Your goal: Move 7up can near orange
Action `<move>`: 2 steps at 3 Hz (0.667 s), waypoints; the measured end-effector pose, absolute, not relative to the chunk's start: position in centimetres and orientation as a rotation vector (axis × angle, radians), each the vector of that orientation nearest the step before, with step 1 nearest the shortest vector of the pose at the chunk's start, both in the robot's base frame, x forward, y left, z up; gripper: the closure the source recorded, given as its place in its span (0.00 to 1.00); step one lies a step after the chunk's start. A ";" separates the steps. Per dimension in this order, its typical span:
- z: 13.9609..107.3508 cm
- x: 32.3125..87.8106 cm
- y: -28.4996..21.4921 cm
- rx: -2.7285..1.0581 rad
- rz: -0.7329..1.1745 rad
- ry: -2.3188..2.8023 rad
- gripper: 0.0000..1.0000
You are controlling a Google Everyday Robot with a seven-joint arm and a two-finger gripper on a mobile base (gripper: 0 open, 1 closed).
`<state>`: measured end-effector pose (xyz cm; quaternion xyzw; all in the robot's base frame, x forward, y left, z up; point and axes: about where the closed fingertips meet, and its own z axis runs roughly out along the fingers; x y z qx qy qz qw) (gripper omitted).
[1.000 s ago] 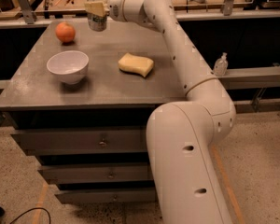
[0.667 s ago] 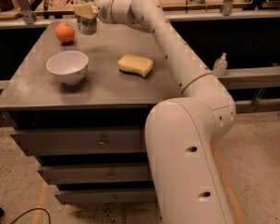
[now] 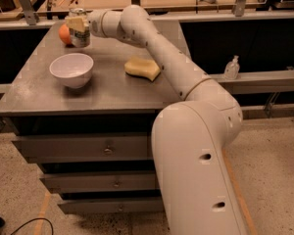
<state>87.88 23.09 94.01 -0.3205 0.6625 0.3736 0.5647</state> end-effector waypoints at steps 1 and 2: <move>92.9 88.4 23.9 -0.752 0.858 1.539 0.28; 92.2 88.6 23.7 -0.765 0.822 1.516 0.05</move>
Offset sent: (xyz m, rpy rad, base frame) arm 0.0087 -0.0033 -0.0272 -0.0320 -0.1157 -0.0448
